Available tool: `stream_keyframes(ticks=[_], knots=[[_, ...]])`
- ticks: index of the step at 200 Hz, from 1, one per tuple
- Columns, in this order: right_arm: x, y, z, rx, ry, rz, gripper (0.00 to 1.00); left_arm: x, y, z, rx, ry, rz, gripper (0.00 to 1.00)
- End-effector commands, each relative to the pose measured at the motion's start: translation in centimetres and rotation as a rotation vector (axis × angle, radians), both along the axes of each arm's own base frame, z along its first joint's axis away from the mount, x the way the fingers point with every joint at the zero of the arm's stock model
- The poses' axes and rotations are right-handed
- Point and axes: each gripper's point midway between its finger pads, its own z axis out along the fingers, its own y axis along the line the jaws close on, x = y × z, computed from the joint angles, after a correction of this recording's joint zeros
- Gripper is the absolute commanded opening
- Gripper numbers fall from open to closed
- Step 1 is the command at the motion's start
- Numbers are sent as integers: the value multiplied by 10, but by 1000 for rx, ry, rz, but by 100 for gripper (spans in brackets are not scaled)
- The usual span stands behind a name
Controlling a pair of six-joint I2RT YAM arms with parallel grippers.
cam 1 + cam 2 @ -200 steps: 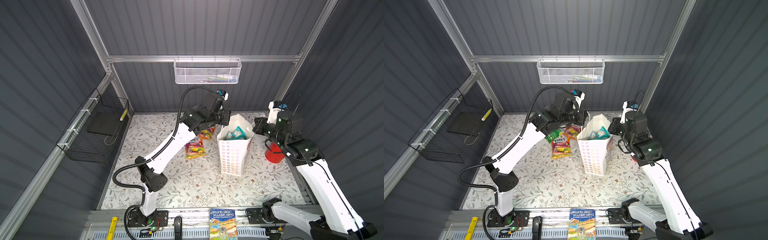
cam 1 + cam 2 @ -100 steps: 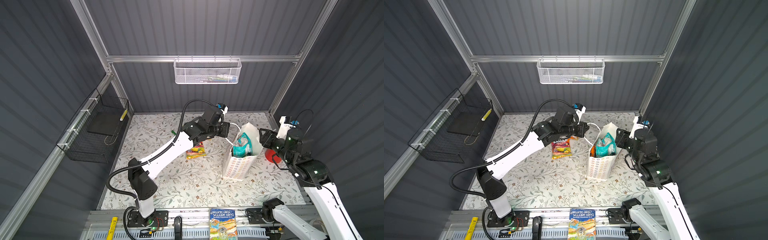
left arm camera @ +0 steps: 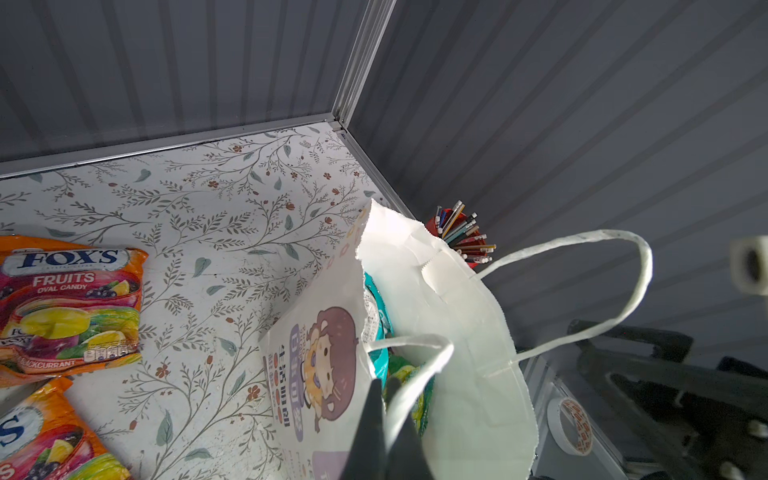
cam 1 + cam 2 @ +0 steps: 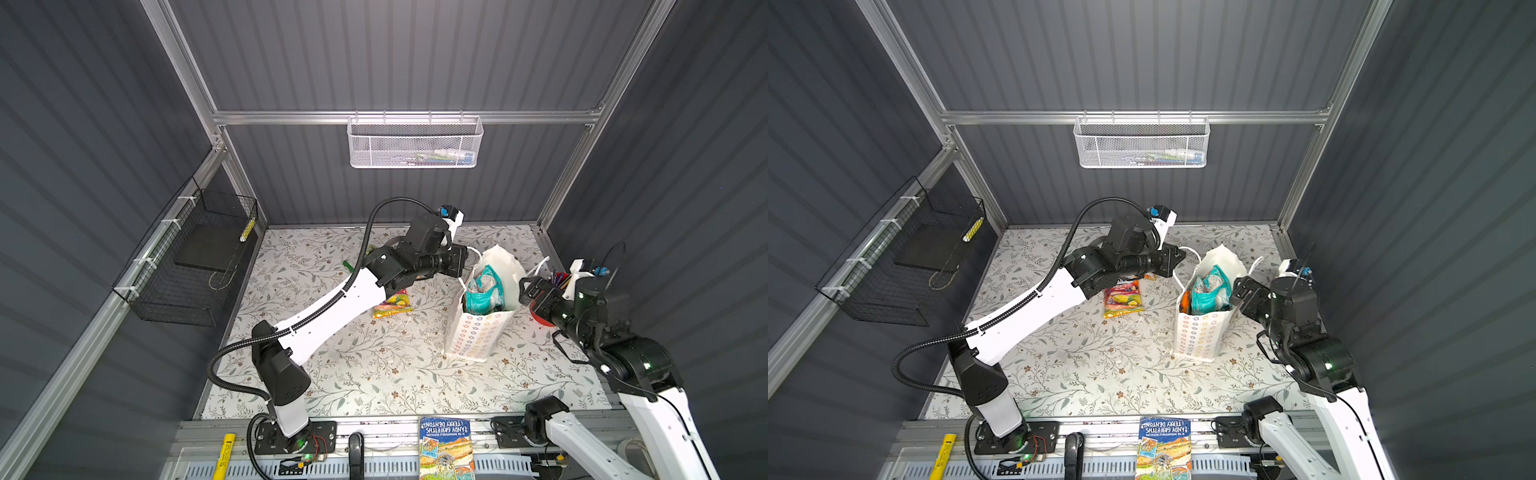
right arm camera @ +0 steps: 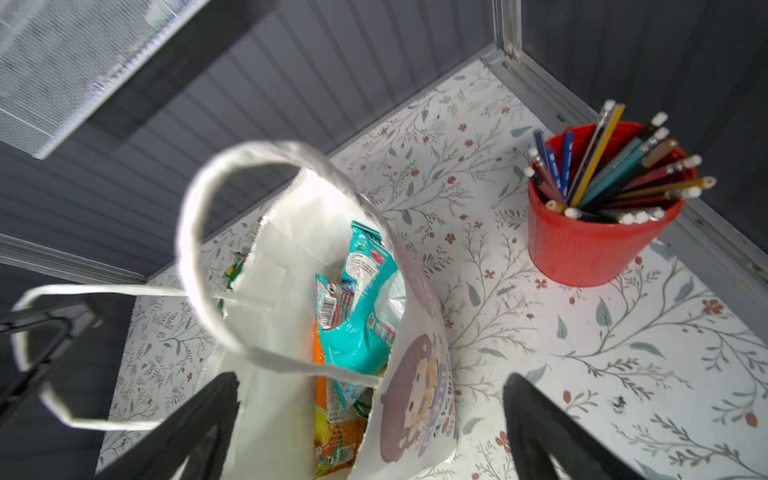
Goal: Place the snacks into the paper bag
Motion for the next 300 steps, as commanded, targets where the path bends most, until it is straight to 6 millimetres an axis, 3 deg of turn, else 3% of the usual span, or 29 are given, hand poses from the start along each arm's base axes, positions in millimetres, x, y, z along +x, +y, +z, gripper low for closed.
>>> stream_keyframes(ticks=[1, 21, 56, 113, 142, 161, 193, 221, 241, 263, 286, 300], knots=[[3, -3, -26, -1, 86, -48, 99, 0, -2, 0, 1, -1, -4, 0], [8, -6, -37, -10, 103, -73, 95, 1, -3, -1, 12, -2, -3, 0], [17, -6, -43, -22, 108, -82, 72, 2, -3, -4, 28, -11, 1, 0], [32, 7, -40, 5, 78, -17, 0, 13, 3, -3, 54, -60, 55, 0], [56, 25, -31, 49, 11, 91, 0, 34, -2, -2, 115, -101, 95, 0], [70, 34, -20, 88, -17, 134, 0, 44, -3, 22, 109, -147, 118, 0], [88, 45, 19, 101, -86, 183, 0, 46, -3, 67, 45, -219, 130, 0], [95, 46, 44, 87, -150, 196, 0, 48, 5, 90, 3, -280, 163, 0], [96, 47, 35, 81, -154, 202, 0, 51, 4, 73, 7, -262, 175, 0], [94, 47, 1, 79, -115, 207, 0, 51, -1, 35, 58, -207, 162, 0], [86, 50, -29, 86, -75, 226, 0, 49, 1, 8, 85, -162, 160, 0], [78, 50, -36, 79, -71, 241, 0, 44, 3, 1, 88, -140, 151, 26]])
